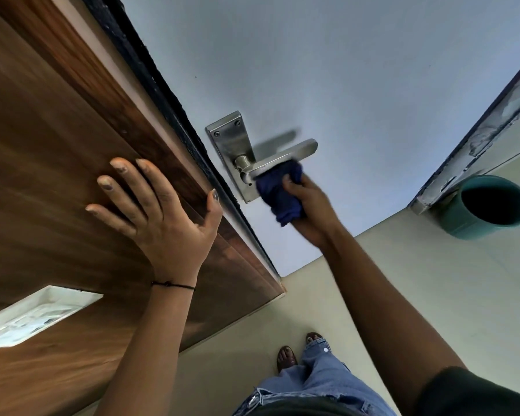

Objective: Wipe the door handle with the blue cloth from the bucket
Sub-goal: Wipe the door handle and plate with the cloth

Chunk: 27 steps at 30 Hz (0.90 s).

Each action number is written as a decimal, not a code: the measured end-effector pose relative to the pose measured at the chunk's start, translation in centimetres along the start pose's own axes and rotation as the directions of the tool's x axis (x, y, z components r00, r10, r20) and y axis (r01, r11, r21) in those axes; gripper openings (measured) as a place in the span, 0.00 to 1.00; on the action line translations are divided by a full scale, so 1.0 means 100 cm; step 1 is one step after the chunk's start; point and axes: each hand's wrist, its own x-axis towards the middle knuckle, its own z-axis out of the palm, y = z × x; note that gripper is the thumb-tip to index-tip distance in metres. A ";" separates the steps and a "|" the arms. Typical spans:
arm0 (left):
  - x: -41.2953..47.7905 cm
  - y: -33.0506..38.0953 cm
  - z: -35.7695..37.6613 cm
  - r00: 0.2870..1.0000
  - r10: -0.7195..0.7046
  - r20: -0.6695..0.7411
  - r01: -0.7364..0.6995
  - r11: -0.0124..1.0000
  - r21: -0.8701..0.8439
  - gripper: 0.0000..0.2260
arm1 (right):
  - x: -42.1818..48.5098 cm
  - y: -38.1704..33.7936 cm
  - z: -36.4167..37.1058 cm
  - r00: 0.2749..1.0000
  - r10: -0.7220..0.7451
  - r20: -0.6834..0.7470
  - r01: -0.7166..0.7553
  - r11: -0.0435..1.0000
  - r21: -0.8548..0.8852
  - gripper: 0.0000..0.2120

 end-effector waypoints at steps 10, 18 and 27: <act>0.001 -0.001 -0.004 1.000 0.021 -0.013 -0.021 0.999 -0.046 0.37 | 0.007 0.058 0.042 0.985 -0.110 -0.131 0.083 0.978 -0.190 0.16; 0.002 0.001 -0.009 1.000 0.008 -0.013 -0.009 0.996 -0.084 0.36 | -0.002 0.031 0.058 0.855 -0.408 -0.320 0.188 0.819 -0.542 0.09; -0.019 0.095 -0.024 0.979 0.164 0.118 -0.036 0.715 -0.698 0.37 | -0.083 -0.027 -0.035 0.783 -0.467 -0.411 0.206 0.818 -0.537 0.14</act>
